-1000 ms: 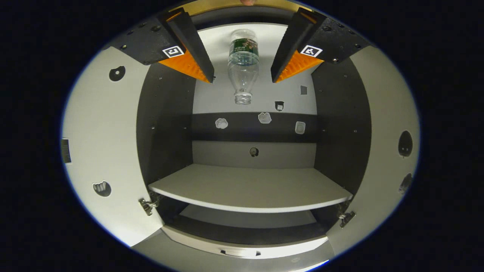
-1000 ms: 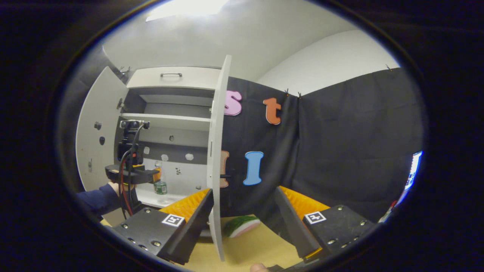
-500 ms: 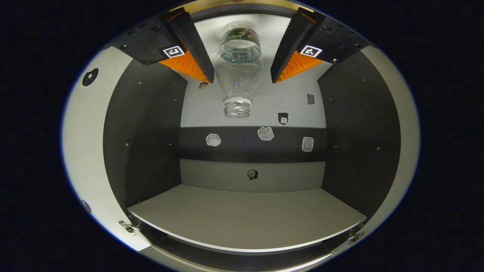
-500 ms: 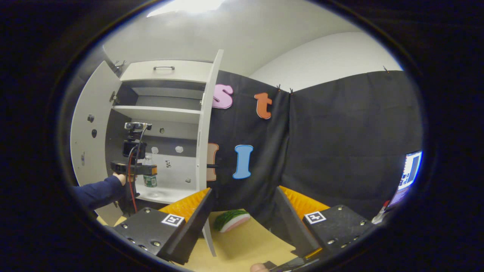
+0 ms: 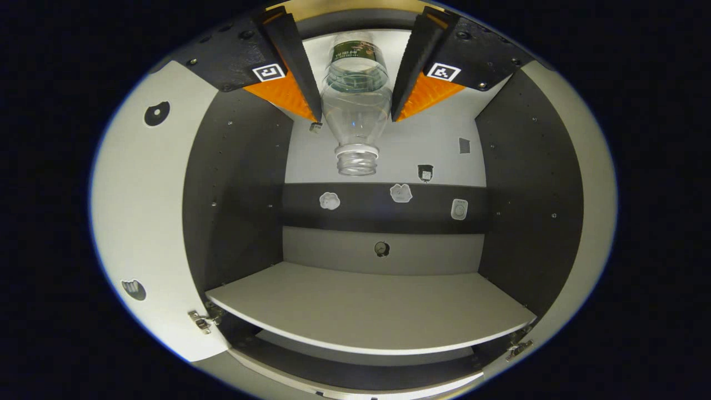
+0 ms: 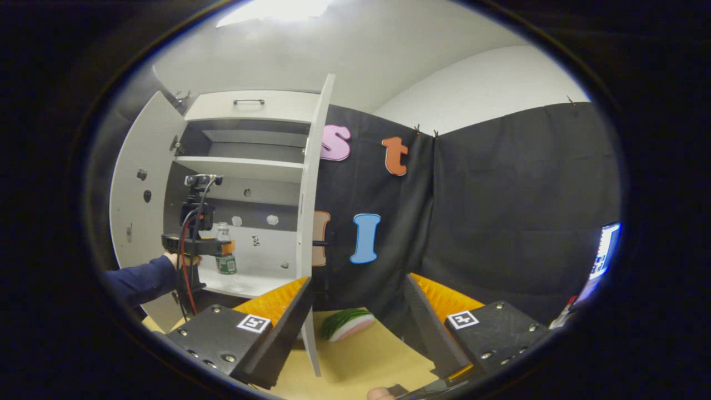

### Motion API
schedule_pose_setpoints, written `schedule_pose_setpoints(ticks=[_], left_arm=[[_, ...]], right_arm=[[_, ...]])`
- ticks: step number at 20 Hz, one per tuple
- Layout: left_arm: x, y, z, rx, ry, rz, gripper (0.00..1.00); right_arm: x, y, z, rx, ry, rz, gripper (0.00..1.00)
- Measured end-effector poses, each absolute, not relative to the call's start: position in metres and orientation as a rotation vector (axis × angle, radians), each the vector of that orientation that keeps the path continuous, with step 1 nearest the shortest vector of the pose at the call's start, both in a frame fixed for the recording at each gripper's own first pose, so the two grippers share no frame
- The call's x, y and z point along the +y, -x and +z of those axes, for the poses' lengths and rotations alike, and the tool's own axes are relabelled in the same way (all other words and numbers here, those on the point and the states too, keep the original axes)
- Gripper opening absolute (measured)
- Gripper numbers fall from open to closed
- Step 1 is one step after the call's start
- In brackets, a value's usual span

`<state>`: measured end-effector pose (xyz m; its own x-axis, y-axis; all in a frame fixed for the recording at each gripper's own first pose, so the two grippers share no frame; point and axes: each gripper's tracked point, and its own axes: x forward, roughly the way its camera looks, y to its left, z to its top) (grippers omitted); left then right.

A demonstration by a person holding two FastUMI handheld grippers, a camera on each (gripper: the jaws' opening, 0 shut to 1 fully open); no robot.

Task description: Grasp the bottle in the cabinet with the left hand and place it on the coaster, then close the right door with the right hand and the left door with the left hand.

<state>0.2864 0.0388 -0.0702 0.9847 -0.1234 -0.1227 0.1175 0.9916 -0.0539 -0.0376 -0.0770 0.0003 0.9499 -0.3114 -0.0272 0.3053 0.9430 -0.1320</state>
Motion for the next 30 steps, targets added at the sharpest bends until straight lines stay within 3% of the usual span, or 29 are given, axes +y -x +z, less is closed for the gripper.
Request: schedule_pose_setpoints(ticks=[12,29,30], left_arm=[[0.027,-0.174,-0.104,0.209,0.098,-0.255,0.77],[0.053,-0.065,-0.324,0.465,0.120,-0.229,0.78],[0.054,-0.061,-0.336,0.490,0.129,-0.224,0.78]], right_arm=[[-0.067,0.037,0.003,0.032,0.114,-0.212,1.00],[-0.064,0.027,-0.003,0.039,0.141,-0.201,1.00],[-0.065,0.027,-0.004,0.042,0.143,-0.205,0.96]])
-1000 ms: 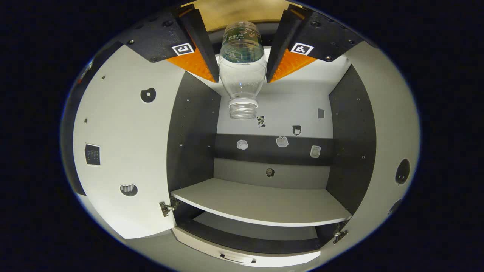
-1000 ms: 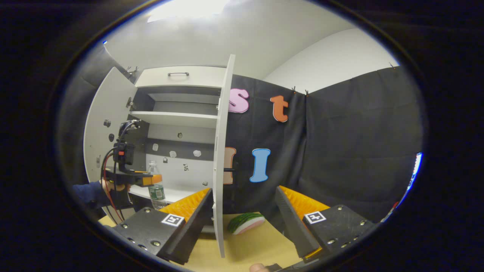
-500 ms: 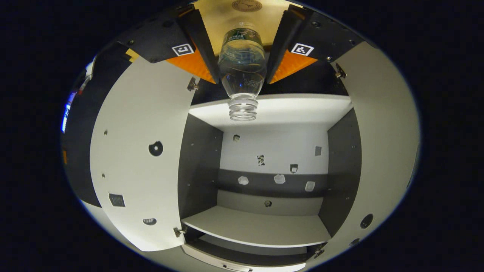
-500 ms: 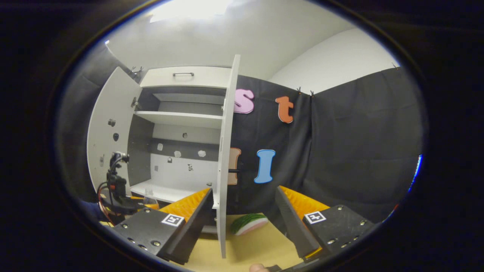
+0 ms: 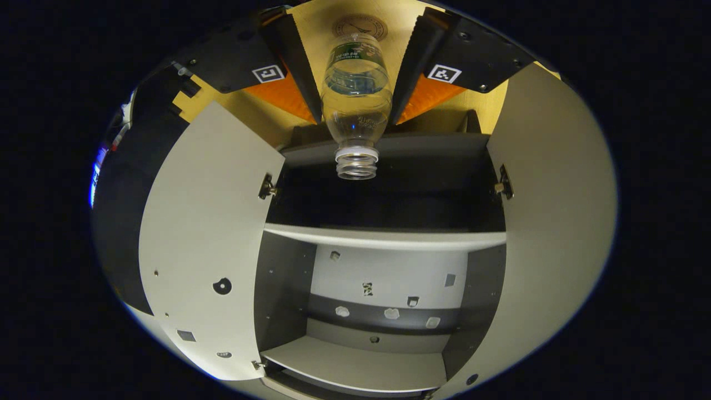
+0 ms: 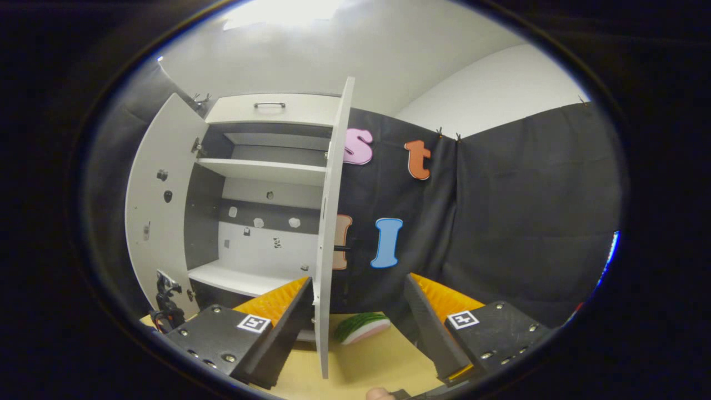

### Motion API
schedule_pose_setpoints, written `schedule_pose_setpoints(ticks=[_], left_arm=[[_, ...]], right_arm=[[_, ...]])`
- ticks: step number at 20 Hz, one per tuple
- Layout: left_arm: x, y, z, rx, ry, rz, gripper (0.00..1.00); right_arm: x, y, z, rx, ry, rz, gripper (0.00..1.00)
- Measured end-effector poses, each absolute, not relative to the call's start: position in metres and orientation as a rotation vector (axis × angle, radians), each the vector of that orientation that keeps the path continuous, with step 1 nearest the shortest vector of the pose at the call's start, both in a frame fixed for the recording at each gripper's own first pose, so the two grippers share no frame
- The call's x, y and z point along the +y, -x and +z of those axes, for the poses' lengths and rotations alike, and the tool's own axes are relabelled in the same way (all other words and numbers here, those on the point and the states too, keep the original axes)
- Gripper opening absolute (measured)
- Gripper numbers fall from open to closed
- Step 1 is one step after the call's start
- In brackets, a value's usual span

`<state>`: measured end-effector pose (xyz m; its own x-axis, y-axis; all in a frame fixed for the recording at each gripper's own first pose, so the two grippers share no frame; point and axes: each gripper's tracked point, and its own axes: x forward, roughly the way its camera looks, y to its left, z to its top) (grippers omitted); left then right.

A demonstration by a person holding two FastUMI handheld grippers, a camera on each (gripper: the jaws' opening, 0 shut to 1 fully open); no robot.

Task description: Grasp the bottle in the cabinet with the left hand and place it on the coaster, then close the right door with the right hand and the left door with the left hand.

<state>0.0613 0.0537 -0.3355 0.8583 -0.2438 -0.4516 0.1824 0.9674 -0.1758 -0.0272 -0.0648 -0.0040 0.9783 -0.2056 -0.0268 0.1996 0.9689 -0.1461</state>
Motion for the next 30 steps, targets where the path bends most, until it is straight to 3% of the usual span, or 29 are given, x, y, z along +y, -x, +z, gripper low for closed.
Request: schedule_pose_setpoints(ticks=[2,9,11,13,14,30], left_arm=[[0.056,-0.056,-0.355,0.519,0.138,-0.211,0.79],[0.049,-0.047,-0.391,0.558,0.130,-0.208,0.79],[0.047,-0.046,-0.391,0.532,0.115,-0.207,0.79],[0.047,-0.042,-0.391,0.526,0.116,-0.203,0.79],[0.048,-0.040,-0.389,0.522,0.119,-0.201,0.79],[0.055,0.002,-0.383,0.575,0.120,-0.206,0.82]], right_arm=[[-0.066,0.028,-0.005,0.046,0.148,-0.213,1.00],[-0.073,0.030,-0.006,0.058,0.169,-0.240,0.96],[-0.074,0.031,-0.006,0.061,0.175,-0.244,1.00],[-0.075,0.031,-0.007,0.064,0.180,-0.244,0.96],[-0.074,0.029,-0.009,0.066,0.181,-0.241,1.00],[-0.055,0.026,-0.017,0.078,0.167,-0.184,1.00]])
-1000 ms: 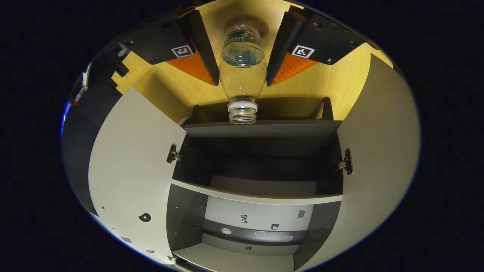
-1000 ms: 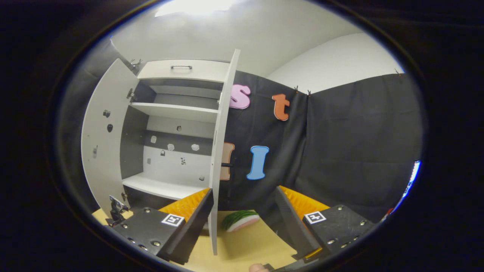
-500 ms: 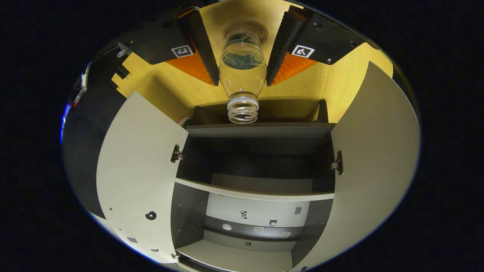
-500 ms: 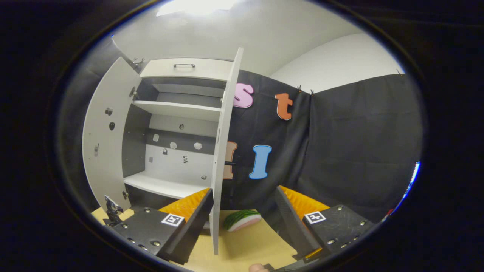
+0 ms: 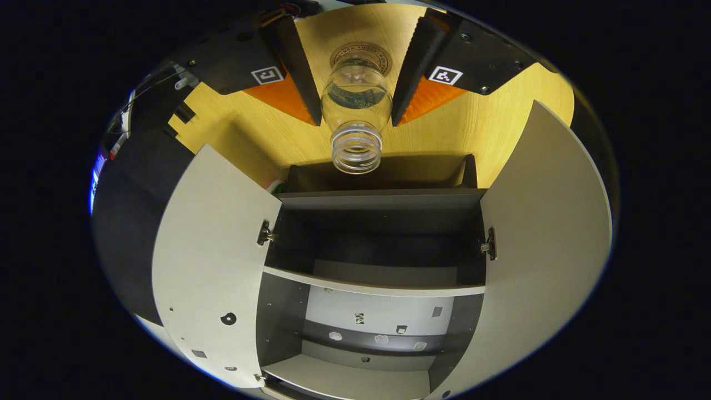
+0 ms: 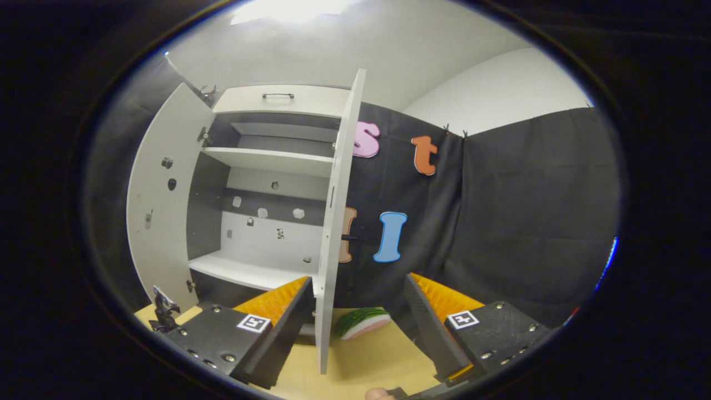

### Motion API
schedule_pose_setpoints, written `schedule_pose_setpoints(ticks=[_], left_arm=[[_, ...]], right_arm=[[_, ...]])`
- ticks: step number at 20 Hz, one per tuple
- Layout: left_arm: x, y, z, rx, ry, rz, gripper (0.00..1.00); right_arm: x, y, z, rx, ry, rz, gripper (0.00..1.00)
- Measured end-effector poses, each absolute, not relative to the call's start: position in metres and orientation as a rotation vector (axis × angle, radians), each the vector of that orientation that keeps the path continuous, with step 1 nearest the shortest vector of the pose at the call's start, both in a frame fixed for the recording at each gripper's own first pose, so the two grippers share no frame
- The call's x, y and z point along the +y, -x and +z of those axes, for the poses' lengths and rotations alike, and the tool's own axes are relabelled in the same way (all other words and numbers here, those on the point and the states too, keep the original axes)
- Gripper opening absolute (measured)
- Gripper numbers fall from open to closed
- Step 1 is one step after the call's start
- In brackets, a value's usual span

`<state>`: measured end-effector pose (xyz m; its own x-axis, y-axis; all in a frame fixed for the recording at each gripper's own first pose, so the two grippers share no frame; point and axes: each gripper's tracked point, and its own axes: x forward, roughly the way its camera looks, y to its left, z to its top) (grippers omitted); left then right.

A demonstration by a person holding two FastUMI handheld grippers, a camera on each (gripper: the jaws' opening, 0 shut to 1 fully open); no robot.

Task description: Grasp the bottle in the cabinet with the left hand and place it on the coaster, then close the right door with the right hand and the left door with the left hand.

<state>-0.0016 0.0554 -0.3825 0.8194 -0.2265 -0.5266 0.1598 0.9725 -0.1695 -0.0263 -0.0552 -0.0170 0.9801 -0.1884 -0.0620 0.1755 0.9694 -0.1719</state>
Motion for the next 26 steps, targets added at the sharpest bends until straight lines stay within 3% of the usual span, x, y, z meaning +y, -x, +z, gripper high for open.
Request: schedule_pose_setpoints(ticks=[3,7,13,26], left_arm=[[0.058,0.002,-0.380,0.576,0.094,-0.194,0.83],[0.059,-0.001,-0.372,0.560,0.073,-0.191,0.93],[0.059,-0.003,-0.347,0.528,0.086,-0.185,0.93],[0.071,-0.016,-0.150,0.156,0.079,-0.133,0.93]], right_arm=[[-0.058,0.029,-0.017,0.080,0.163,-0.190,1.00],[-0.061,0.033,-0.019,0.086,0.153,-0.195,1.00],[-0.066,0.032,-0.020,0.086,0.143,-0.196,1.00],[-0.072,0.004,-0.016,0.058,0.146,-0.149,1.00]])
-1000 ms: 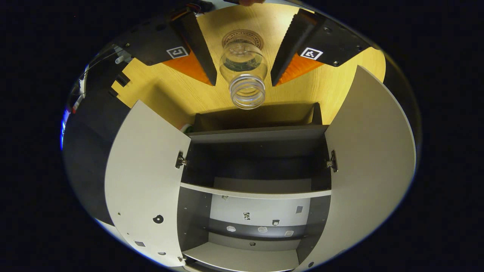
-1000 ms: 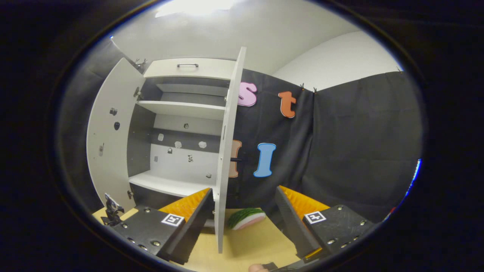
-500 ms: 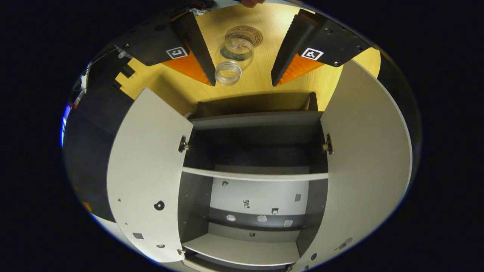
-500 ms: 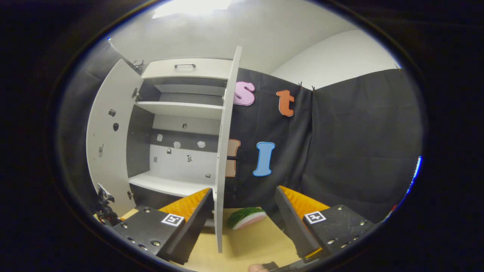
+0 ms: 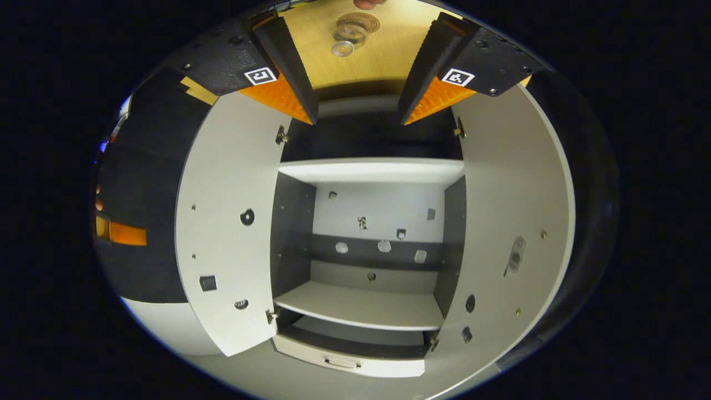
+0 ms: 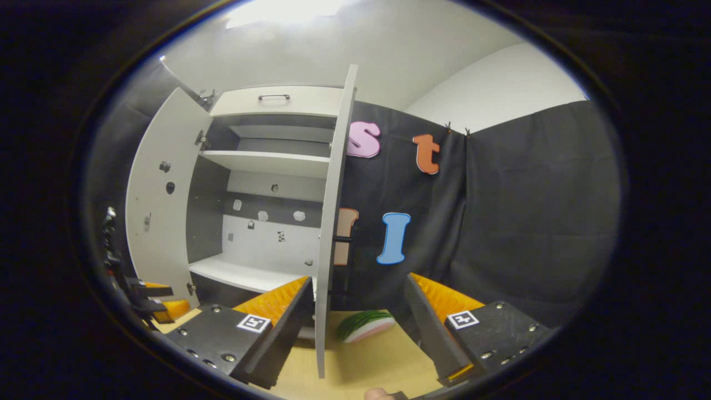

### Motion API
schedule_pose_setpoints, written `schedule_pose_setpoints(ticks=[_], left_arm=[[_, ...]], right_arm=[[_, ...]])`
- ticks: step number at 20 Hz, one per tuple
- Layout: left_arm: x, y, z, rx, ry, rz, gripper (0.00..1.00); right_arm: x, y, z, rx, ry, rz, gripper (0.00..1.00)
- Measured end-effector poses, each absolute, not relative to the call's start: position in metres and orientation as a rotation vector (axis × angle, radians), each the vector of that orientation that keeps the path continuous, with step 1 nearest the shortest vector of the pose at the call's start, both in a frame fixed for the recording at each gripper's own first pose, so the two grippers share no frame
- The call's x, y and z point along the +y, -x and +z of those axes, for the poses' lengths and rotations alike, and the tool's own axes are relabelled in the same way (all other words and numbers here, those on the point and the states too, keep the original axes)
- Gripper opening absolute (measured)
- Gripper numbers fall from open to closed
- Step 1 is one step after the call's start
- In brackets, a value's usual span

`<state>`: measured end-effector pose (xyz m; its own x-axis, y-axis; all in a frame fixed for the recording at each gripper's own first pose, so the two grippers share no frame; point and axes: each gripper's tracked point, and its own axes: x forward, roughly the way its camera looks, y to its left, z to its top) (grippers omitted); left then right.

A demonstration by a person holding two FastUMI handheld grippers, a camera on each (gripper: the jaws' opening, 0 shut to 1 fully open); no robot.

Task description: Grasp the bottle in the cabinet with the left hand and place it on the coaster, then close the right door with the right hand and the left door with the left hand.

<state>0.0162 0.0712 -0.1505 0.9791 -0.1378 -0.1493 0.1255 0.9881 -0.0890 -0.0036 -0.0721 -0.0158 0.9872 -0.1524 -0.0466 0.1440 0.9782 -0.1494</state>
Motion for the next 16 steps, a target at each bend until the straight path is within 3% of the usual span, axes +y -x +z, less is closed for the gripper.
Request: schedule_pose_setpoints(ticks=[9,10,11,14,16], left_arm=[[0.100,0.014,-0.047,0.033,0.082,0.004,0.92],[0.106,0.018,-0.039,0.029,0.081,0.024,0.87],[0.111,0.022,-0.033,0.024,0.081,0.047,0.92],[0.127,0.034,-0.017,0.004,0.079,0.104,0.94],[0.140,0.042,-0.014,-0.003,0.065,0.140,0.94]], right_arm=[[-0.087,-0.042,-0.006,0.021,0.146,-0.130,1.00],[-0.089,-0.046,-0.006,0.019,0.149,-0.130,1.00],[-0.090,-0.049,-0.006,0.016,0.155,-0.131,1.00],[-0.095,-0.060,-0.008,0.023,0.167,-0.147,0.96],[-0.092,-0.067,-0.012,0.037,0.151,-0.138,1.00]])
